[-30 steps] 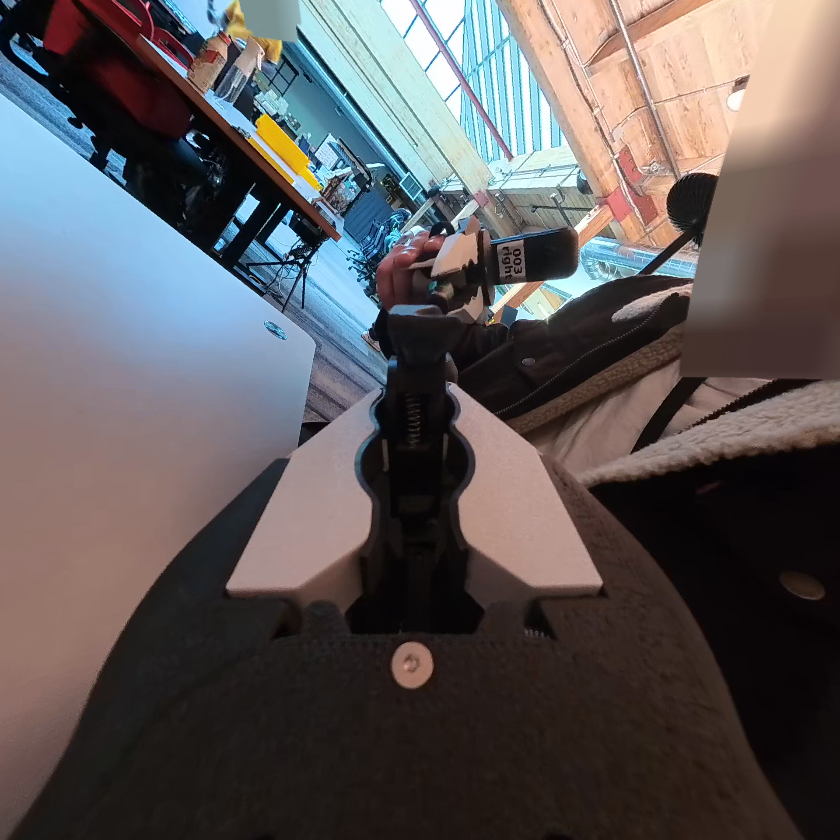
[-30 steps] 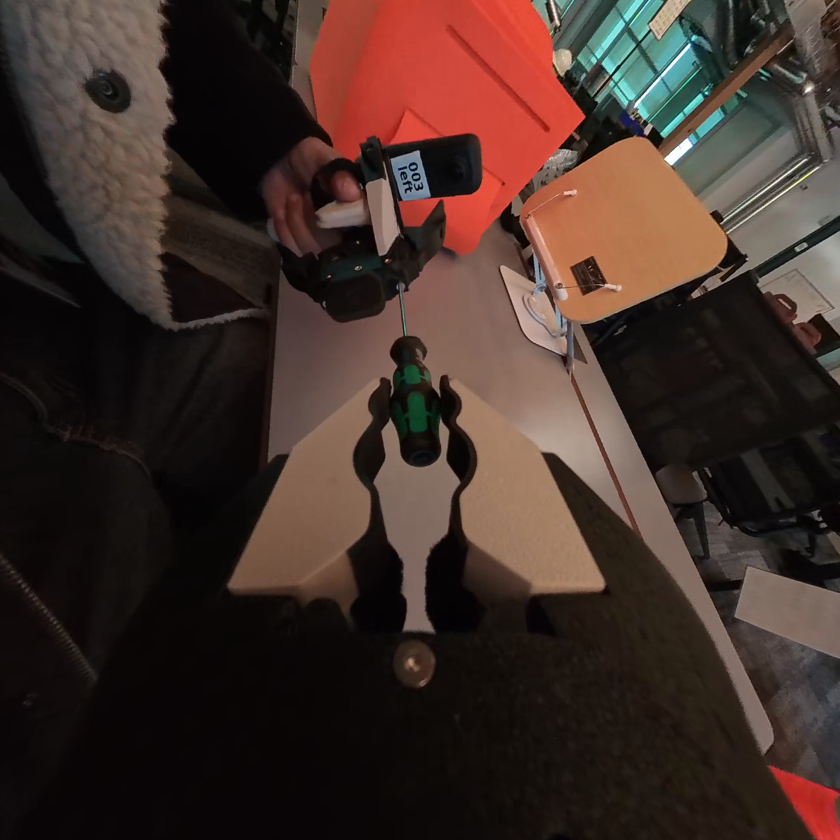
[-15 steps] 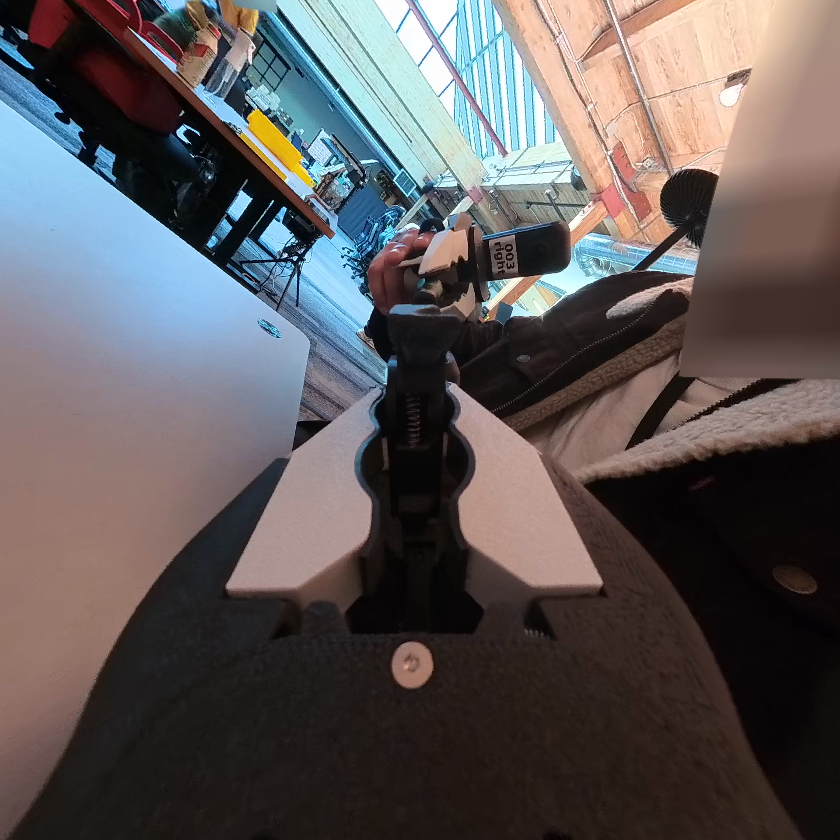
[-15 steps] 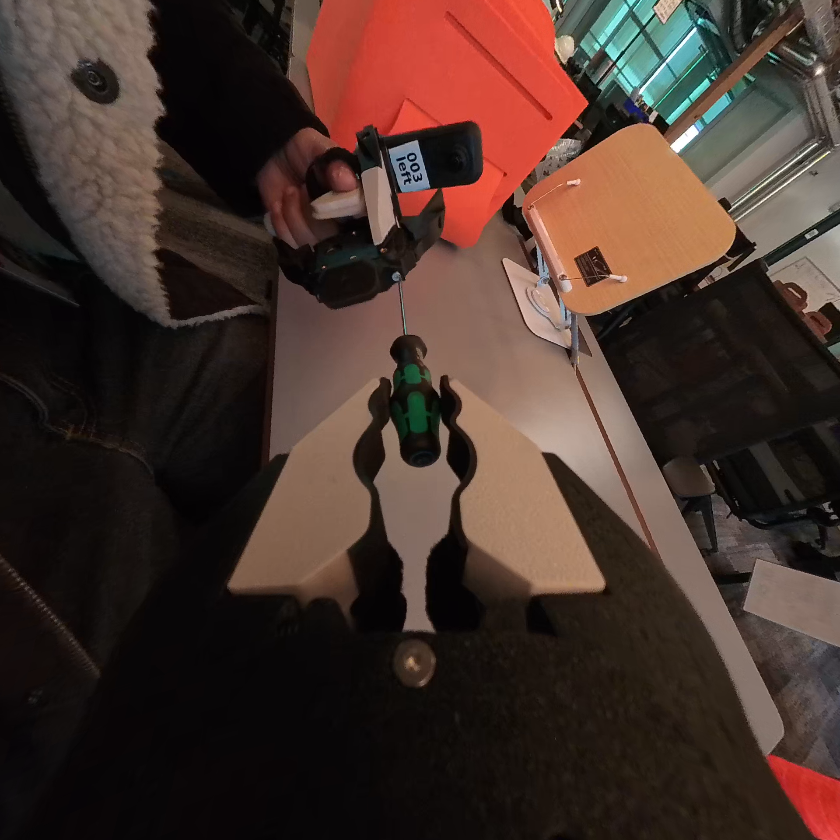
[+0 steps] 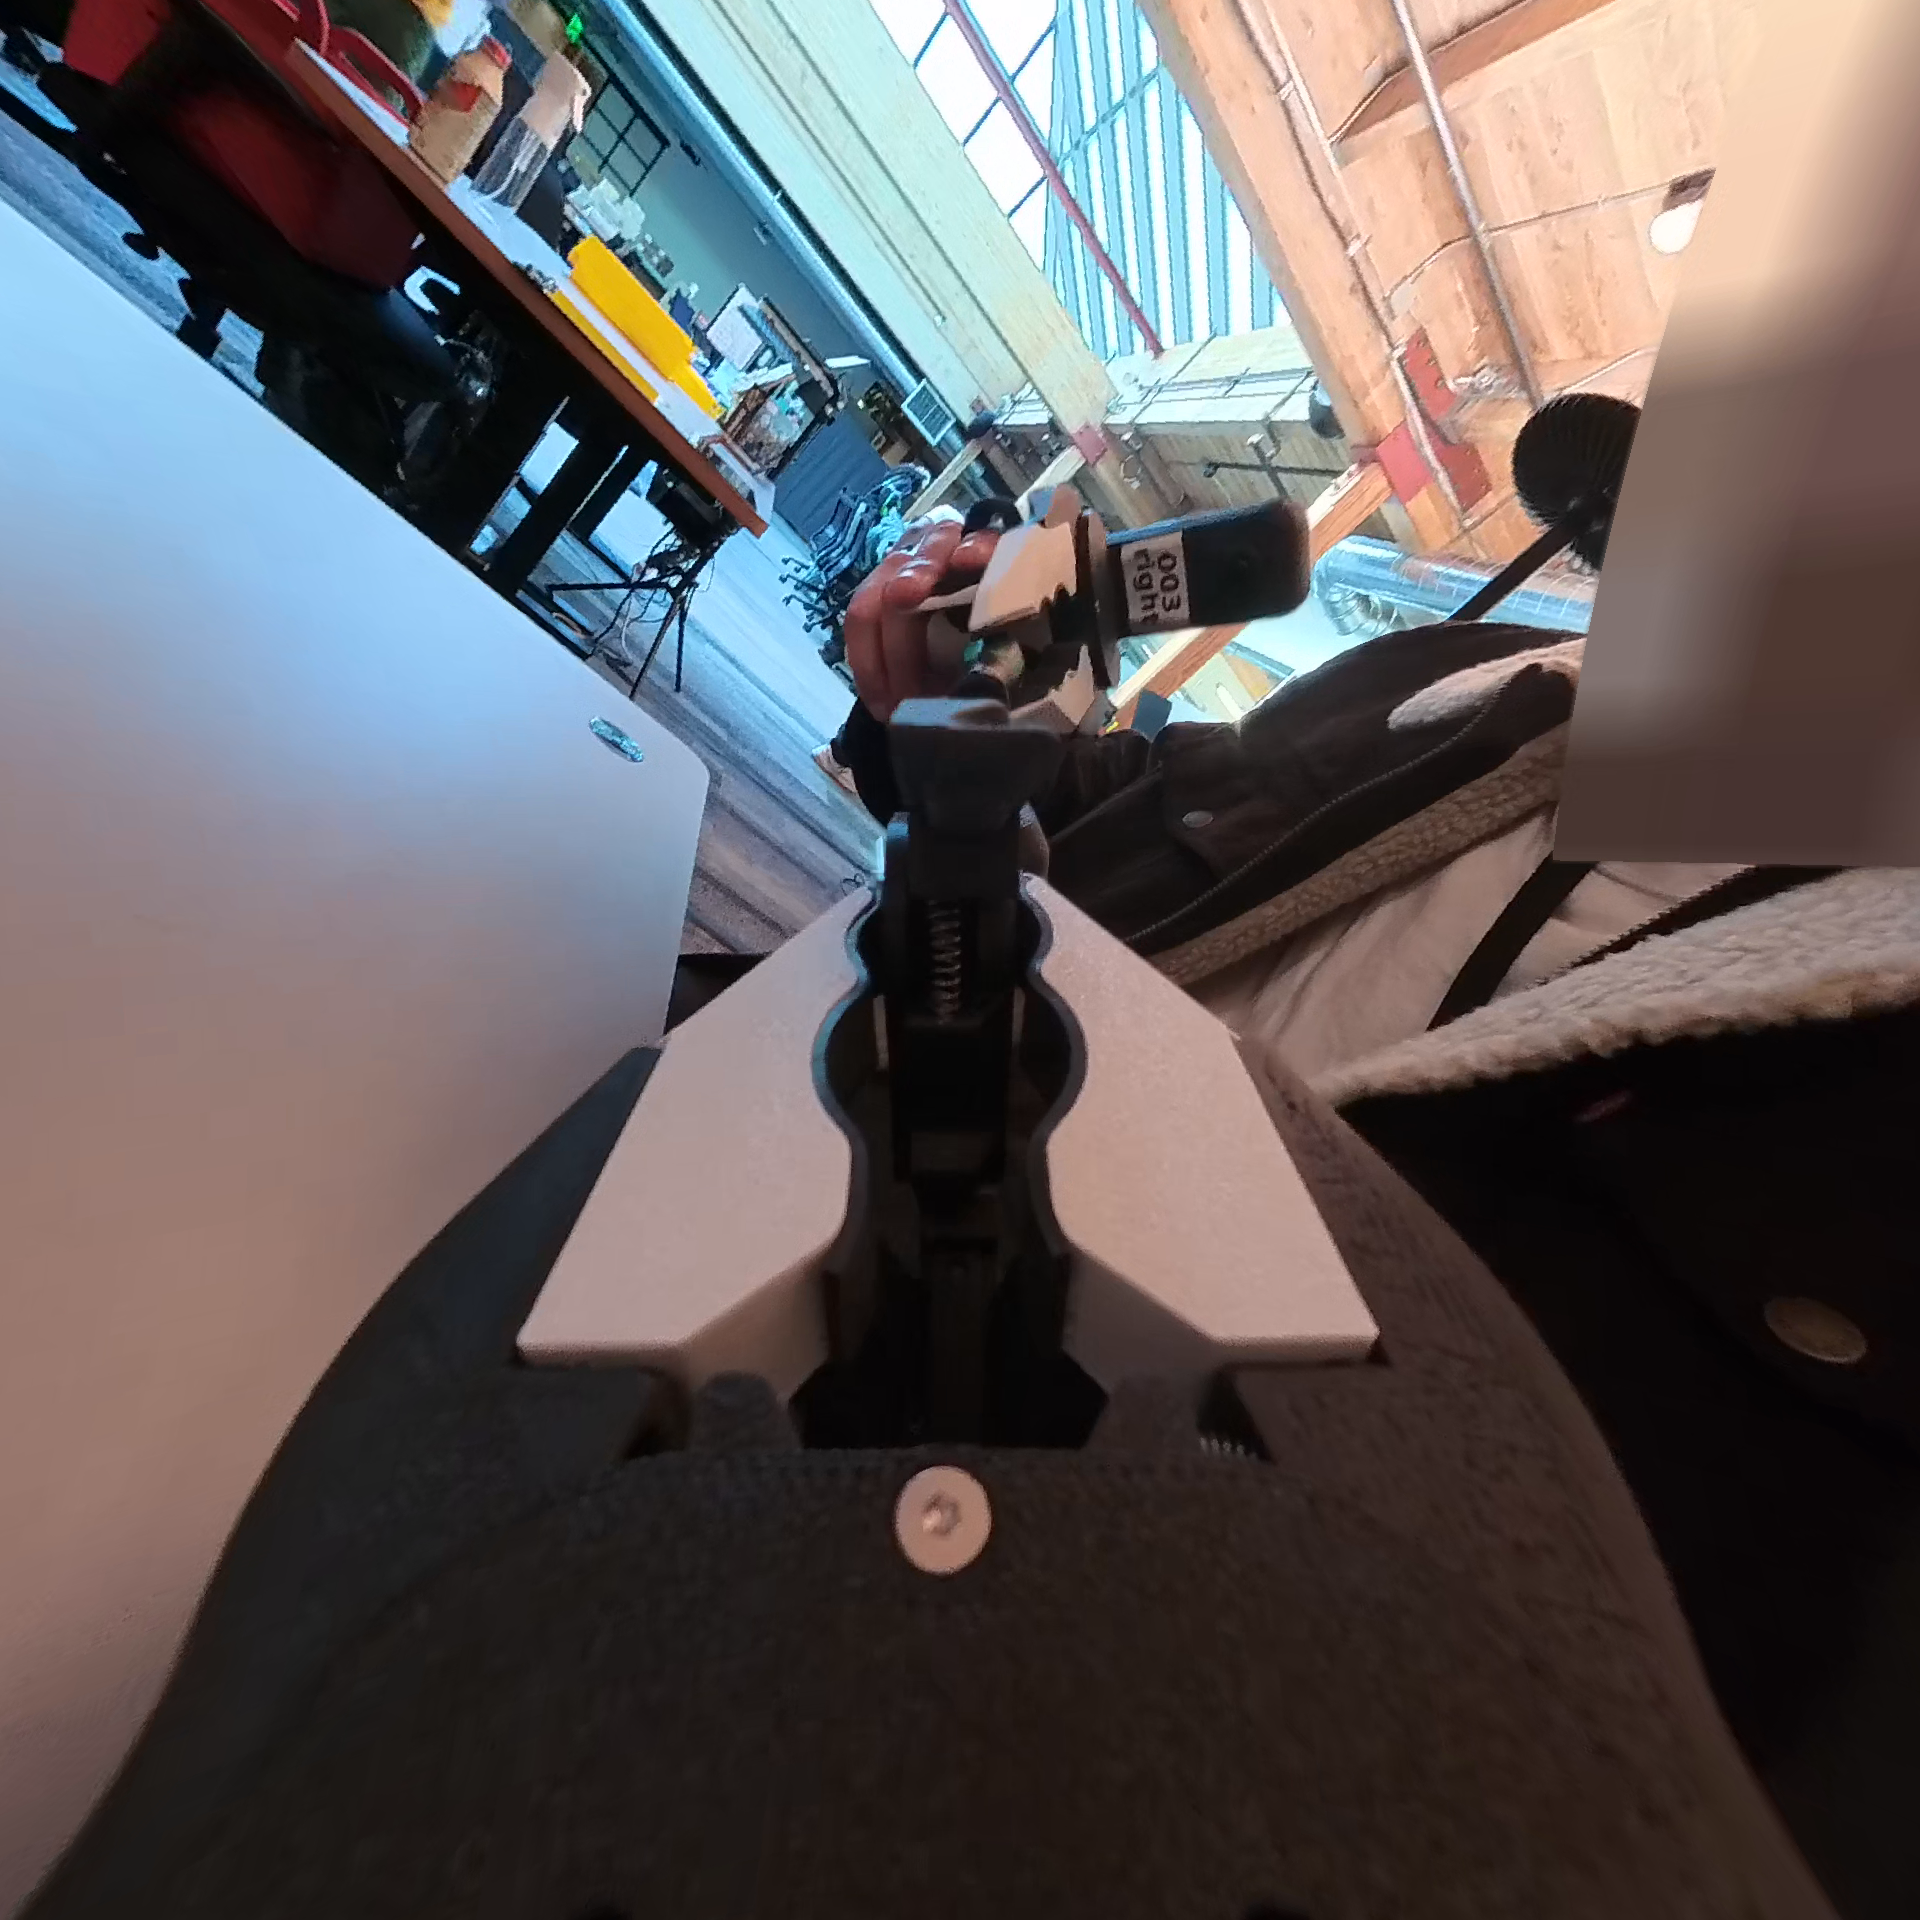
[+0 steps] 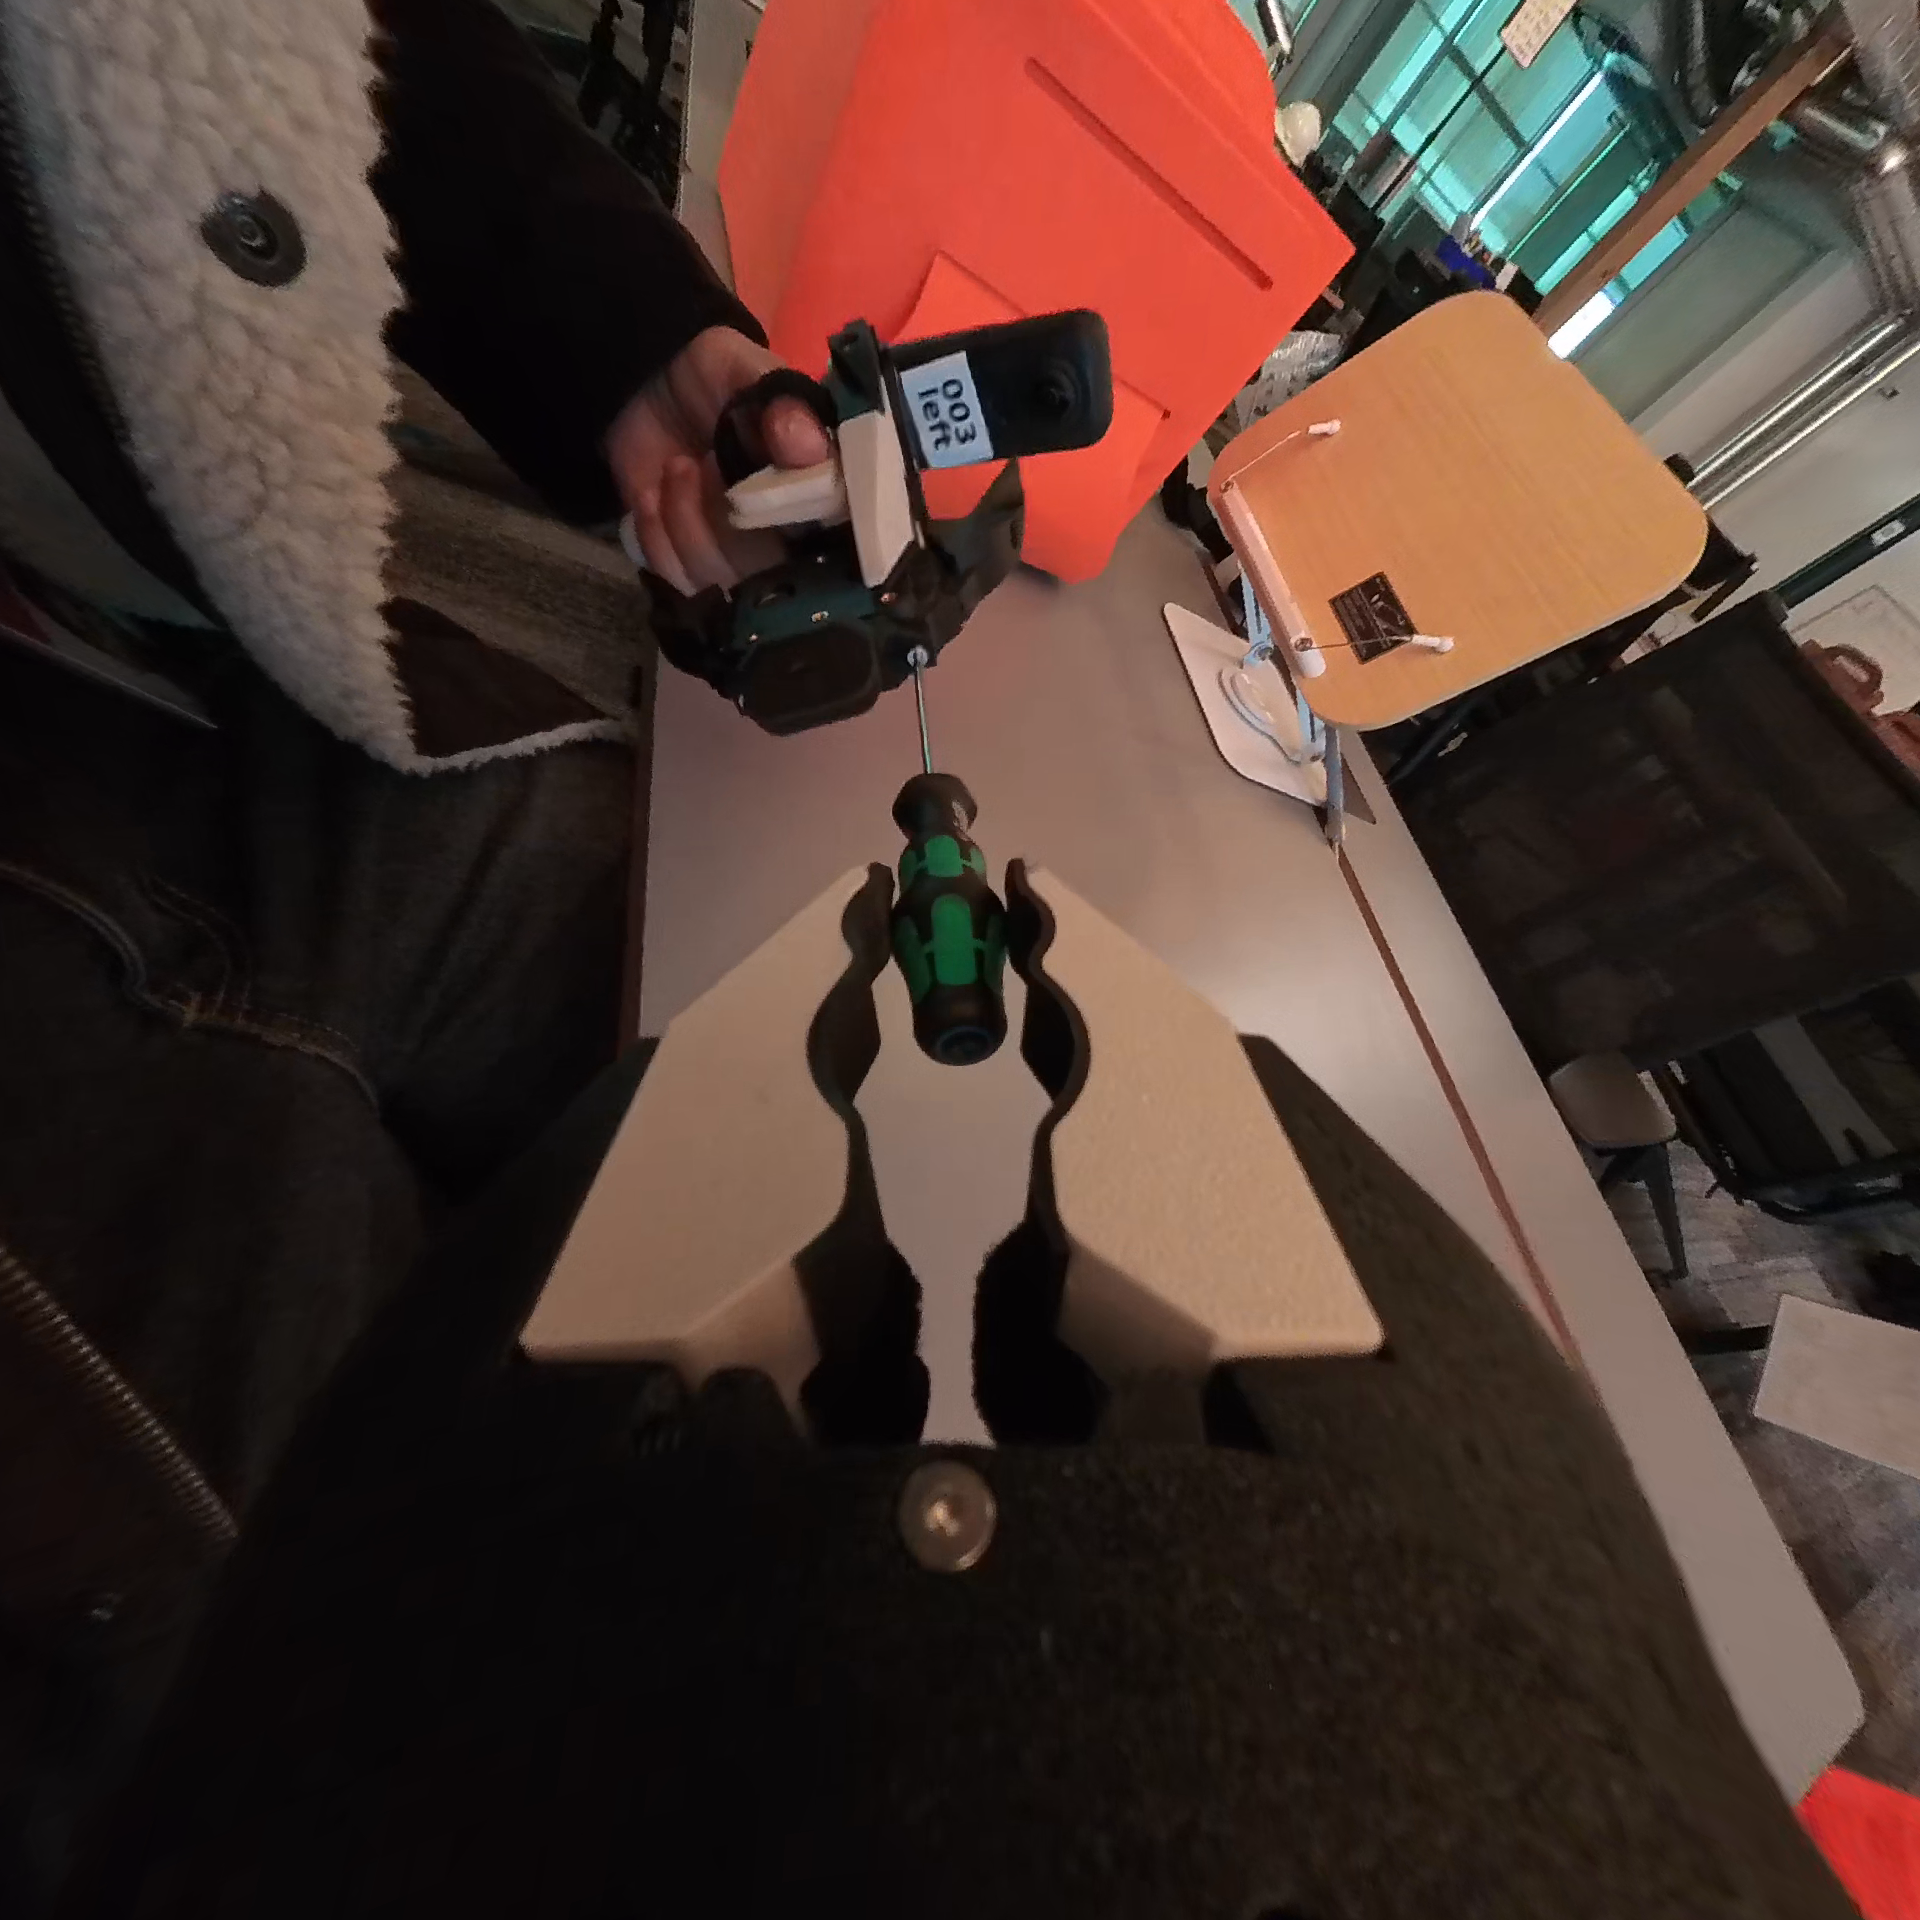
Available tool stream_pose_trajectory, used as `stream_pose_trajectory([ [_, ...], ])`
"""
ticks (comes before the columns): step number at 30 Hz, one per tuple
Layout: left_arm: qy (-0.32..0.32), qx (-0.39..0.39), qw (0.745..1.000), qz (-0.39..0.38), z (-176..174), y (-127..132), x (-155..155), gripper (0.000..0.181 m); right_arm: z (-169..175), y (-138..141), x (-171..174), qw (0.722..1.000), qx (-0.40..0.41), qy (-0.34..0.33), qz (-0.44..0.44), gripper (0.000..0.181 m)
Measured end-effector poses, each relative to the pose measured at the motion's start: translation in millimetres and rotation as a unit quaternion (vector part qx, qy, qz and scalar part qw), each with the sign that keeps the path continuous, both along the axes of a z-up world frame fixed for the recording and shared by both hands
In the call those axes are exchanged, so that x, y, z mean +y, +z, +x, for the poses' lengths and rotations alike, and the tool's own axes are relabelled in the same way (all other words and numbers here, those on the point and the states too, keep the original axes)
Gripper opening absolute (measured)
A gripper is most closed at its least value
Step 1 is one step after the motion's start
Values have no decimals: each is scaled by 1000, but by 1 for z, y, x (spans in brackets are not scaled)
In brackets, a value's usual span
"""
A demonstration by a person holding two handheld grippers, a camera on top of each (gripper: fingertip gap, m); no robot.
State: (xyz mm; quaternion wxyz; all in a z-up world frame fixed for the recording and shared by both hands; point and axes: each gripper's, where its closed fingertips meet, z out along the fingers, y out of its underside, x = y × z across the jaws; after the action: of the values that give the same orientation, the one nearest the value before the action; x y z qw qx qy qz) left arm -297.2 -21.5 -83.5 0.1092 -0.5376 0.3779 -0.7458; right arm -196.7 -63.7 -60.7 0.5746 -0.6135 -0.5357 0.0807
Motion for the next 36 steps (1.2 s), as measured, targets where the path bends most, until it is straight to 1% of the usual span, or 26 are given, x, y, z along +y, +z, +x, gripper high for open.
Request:
stream_pose_trajectory([
  [3,11,6,1000,16,1,-2,2,22,1,-3,2,999,27,-5,-34,21],
  [5,14,10,999,30,0,-3,2,22,3,-9,6,991,73,-14,-107,21],
  [7,19,16,998,52,1,-5,1,21,5,-14,8,970,141,-16,-198,21],
  [8,22,19,998,64,1,-6,2,22,6,-18,9,950,174,-18,-258,21],
  [9,25,21,997,75,2,-7,1,22,7,-20,9,923,207,-19,-322,21],
  [10,30,26,995,93,2,-8,1,22,8,-21,11,890,250,-22,-381,21],
  [11,36,32,992,116,3,-11,1,22,9,-26,12,847,280,-27,-451,21],
  [12,38,40,989,138,4,-14,0,22,10,-33,10,796,301,-32,-525,21],
  [14,36,43,984,170,5,-16,-4,22,12,-37,8,691,364,-29,-624,21],
  [15,36,40,983,176,6,-15,-6,22,12,-38,6,652,381,-22,-655,21],
  [16,36,36,983,178,6,-13,-7,22,13,-38,6,626,401,-17,-668,21],
  [17,37,34,983,179,6,-11,-7,22,13,-38,4,607,407,-12,-682,21],
  [18,38,34,983,178,7,-10,-6,22,12,-40,2,603,406,-9,-687,21],
  [19,39,36,982,179,6,-11,-5,22,12,-42,2,617,400,-14,-677,21],
  [21,38,34,985,167,4,-11,-4,22,13,-41,1,664,377,-16,-645,21],
  [22,40,28,987,154,3,-9,-2,22,15,-39,1,699,362,-17,-617,21],
  [23,43,23,989,143,3,-7,0,22,18,-39,2,738,336,-22,-584,21],
  [25,44,14,991,124,1,-3,4,22,25,-41,6,823,267,-46,-499,21],
  [27,43,8,993,109,1,-1,5,22,25,-34,6,912,189,-32,-363,21],
  [28,38,8,994,104,1,-1,4,22,22,-30,4,945,150,-20,-289,21],
  [29,36,9,994,101,1,-2,3,22,20,-26,2,969,113,-11,-218,21],
  [30,35,10,994,100,2,-3,3,22,17,-23,0,984,79,-3,-160,21],
  [32,28,12,995,99,2,-3,0,22,14,-17,1,996,38,-13,-74,21],
  [35,23,14,995,100,2,-4,-2,22,7,-14,-1,999,22,-7,-36,21],
  [36,24,14,994,101,2,-4,-2,22,4,-13,-3,999,25,2,-39,21],
])
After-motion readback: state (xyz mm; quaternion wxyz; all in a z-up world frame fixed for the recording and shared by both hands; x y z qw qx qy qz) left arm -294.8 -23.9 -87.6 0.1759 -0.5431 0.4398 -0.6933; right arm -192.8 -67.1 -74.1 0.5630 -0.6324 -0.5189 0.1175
